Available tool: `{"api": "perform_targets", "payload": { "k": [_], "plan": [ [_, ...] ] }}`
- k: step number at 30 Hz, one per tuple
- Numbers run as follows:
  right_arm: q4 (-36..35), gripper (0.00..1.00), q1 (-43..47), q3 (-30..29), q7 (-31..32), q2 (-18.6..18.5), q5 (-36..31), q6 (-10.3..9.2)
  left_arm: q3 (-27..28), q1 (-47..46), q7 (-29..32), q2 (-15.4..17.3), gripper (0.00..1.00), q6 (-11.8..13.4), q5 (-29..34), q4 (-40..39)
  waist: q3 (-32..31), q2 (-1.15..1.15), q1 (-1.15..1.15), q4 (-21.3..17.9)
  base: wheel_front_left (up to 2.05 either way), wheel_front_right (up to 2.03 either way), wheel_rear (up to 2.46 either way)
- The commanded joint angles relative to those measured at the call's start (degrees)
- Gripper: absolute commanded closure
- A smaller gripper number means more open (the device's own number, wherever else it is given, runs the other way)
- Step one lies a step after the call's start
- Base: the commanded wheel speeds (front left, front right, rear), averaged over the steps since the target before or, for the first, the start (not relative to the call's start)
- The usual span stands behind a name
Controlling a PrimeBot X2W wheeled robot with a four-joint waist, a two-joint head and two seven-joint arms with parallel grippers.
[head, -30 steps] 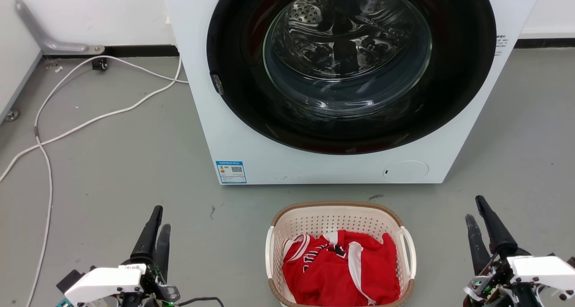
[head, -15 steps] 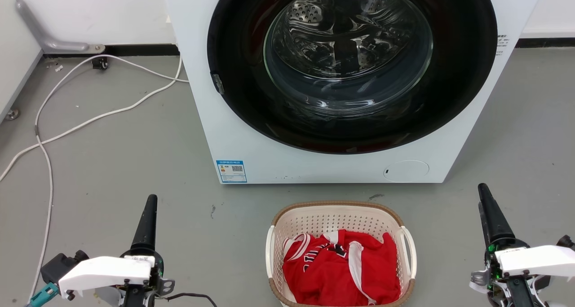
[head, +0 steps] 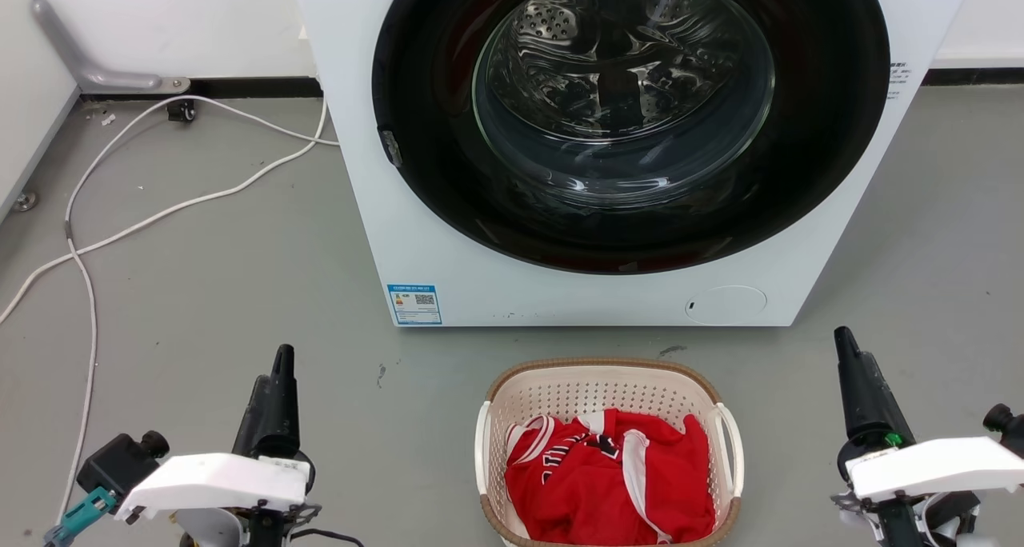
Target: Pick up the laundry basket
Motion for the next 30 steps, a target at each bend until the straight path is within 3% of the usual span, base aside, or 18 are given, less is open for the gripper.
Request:
{"api": "perform_targets", "payload": {
  "k": [1, 30],
  "plan": [
    [-1.23, 0.0, -0.04, 0.23, -0.76, -0.19, -2.9, 0.01, -0.33, 0.0, -0.64, 0.25, 0.0, 0.22, 2.92, -1.28, -0.01, 0.0, 0.0, 0.02, 0.0, 0.0, 0.0],
    [-2.66, 0.0, 2.09, 1.84, -6.11, -0.28, -27.74, 0.01, -4.31, 2.03, -5.94, 1.92, 0.0, 3.21, 26.34, -1.79, -0.02, 0.0, 0.0, 0.28, 0.0, 0.0, 0.0]
  ]
}}
